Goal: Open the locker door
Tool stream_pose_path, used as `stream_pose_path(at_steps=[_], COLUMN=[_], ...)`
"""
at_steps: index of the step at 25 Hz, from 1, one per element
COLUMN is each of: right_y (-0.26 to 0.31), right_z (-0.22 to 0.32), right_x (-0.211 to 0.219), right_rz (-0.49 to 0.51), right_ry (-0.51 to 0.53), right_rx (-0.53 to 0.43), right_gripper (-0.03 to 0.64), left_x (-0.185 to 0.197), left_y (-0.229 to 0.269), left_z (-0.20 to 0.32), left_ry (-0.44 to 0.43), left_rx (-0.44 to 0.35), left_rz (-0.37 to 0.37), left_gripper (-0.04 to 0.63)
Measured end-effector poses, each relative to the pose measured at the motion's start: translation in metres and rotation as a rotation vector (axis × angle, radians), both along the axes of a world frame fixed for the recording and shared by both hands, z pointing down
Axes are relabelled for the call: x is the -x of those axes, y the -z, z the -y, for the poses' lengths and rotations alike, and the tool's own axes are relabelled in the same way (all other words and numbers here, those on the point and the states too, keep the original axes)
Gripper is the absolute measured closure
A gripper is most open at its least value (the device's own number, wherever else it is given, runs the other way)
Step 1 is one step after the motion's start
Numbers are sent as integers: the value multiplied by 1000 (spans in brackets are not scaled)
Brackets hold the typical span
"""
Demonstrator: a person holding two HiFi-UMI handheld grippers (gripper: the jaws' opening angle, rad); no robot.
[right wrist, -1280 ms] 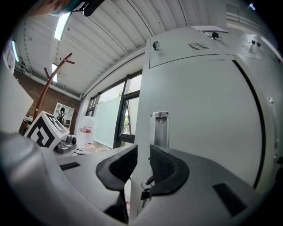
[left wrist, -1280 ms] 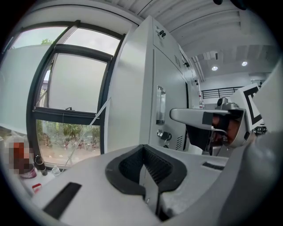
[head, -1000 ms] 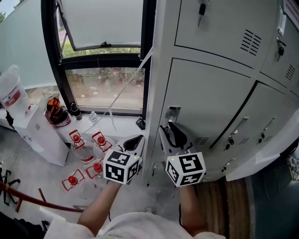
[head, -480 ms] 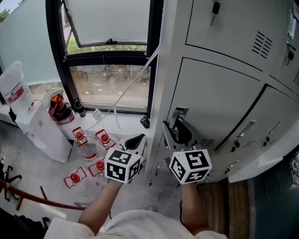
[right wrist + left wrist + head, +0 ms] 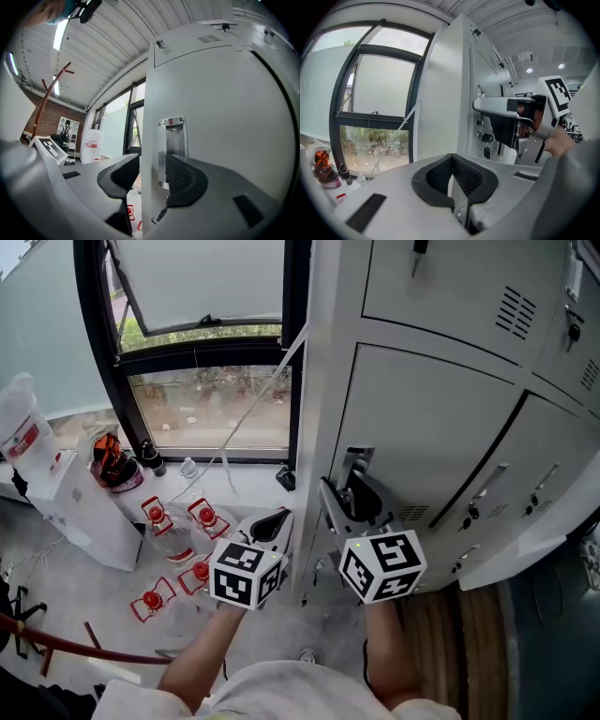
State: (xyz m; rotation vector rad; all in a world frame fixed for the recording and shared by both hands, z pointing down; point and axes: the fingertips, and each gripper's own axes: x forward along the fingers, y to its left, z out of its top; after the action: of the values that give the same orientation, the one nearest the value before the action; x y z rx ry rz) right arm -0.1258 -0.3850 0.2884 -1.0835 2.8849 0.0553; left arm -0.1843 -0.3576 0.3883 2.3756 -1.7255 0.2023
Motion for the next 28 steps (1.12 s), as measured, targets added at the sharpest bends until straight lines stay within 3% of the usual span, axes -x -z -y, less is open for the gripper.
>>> stream_pose_path(at_steps=[11, 28], right_y=[0, 0], right_z=[-31, -80], right_x=[-15, -62], right_rz=[11, 9], right_ry=[-35, -172], right_rx=[-8, -29], right_gripper=[467, 465], left_x=[-20, -69], left_y=[0, 9], left_z=[-17, -43], left_ry=[-81, -262], left_rx=[-1, -19], left_rz=[-7, -7], left_gripper=[591, 591])
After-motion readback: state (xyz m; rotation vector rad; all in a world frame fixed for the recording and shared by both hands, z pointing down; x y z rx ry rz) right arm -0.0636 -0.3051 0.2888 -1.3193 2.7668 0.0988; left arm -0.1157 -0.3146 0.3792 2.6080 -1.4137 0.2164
